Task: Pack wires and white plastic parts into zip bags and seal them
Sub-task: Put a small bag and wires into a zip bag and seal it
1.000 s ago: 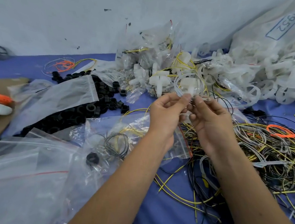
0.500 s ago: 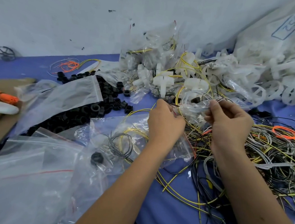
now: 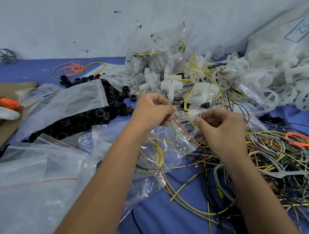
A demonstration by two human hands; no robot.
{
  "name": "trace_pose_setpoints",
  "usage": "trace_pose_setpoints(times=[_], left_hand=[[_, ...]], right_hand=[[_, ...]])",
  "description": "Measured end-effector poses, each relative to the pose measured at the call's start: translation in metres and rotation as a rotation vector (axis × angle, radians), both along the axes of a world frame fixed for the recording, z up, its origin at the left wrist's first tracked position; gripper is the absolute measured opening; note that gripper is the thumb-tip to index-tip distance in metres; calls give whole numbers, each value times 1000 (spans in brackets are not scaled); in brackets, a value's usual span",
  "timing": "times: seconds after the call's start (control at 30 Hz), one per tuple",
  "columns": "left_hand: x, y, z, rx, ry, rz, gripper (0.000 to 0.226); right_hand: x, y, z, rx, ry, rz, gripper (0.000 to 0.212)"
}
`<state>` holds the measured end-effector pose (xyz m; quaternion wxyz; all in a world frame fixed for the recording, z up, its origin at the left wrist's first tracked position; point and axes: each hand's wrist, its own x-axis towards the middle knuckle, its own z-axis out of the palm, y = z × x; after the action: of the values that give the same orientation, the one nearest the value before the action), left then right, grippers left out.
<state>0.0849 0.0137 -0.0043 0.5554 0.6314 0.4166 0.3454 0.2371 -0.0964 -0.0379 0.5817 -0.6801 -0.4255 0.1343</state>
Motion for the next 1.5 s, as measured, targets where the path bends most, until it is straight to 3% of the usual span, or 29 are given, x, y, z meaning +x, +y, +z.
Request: trace_pose_setpoints(times=[0.17,0.3,0.43,0.6,0.77,0.87,1.1,1.37,1.5], left_hand=[[-4,-3,7,49,-1,-118,13],[1,-11,14,142,20,-246,15],[4,-17,18,188,56,-315,15],[-1,-11,15,188,66,-255,17],[-11,2,5,123,170,-177,15],[-20,10,3,74,212,-174,13],[-32,15,8,61,221,-221,11],[-18,3,20,146,180,-304,12],[-11,-5,22,177,197,-368,12]], right_hand=[[-3,-2,6,40,268,192,14],[-10,-4,8,-42,315,376,8],[-11,-3,11,58,360,249,6],[4,-5,13,254,674,4,7],[5,-3,11,235,841,104,9],[5,-2,8,145,696,155,10],[4,0,0,31,249,27,8],[-16,-7,15,-132,154,579,9],[-21,-8,16,-178,71,576,13]])
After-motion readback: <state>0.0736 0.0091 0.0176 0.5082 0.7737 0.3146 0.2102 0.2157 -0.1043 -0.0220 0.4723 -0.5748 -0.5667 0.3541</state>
